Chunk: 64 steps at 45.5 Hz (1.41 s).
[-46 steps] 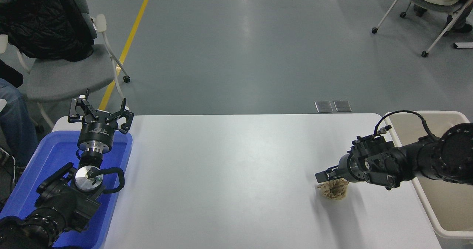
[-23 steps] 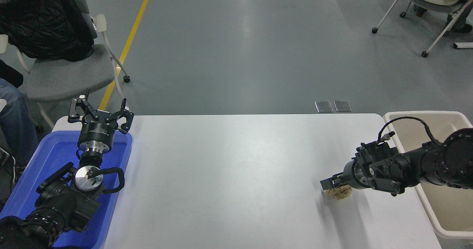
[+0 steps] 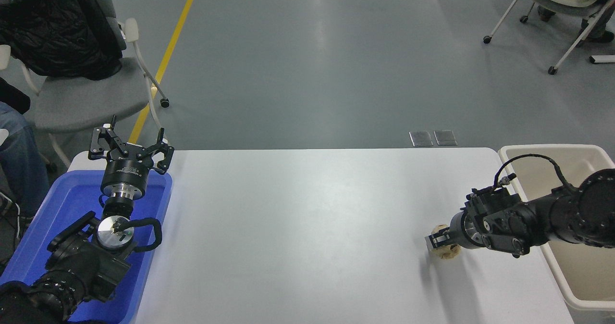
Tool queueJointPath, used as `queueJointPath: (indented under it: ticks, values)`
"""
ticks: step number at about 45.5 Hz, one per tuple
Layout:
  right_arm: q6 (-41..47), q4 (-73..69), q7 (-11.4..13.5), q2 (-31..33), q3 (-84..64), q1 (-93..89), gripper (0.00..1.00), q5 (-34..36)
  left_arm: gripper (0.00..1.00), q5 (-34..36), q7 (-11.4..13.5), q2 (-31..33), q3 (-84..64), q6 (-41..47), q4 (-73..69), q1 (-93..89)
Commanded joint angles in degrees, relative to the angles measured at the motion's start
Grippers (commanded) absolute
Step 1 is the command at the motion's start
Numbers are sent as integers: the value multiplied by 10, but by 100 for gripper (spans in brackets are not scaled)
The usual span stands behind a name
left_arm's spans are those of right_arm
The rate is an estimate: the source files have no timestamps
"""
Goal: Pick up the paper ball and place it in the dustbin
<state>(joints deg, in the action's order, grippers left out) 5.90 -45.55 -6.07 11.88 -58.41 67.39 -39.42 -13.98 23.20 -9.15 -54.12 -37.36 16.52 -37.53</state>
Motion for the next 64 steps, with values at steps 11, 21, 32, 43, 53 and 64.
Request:
queueJointPath:
  ticks: [11, 21, 32, 43, 53, 64]
  values:
    - [11, -18, -6, 29, 1, 42, 20, -5, 99, 0, 0, 0, 0, 0, 0, 0]
    - [13, -70, -6, 60, 1, 99, 28, -5, 99, 0, 0, 0, 0, 0, 0, 0]
    - [28, -166, -6, 97, -36, 208, 27, -5, 99, 0, 0, 0, 0, -1, 0, 0]
    - [65, -287, -6, 133, -83, 365, 27, -6, 99, 0, 0, -1, 0, -1, 0, 0]
    - [156, -357, -5, 166, -88, 502, 25, -7, 99, 0, 0, -1, 0, -1, -1, 1]
    - [256, -368, -4, 177, -96, 601, 24, -7, 99, 0, 0, 0, 0, 0, 0, 1]
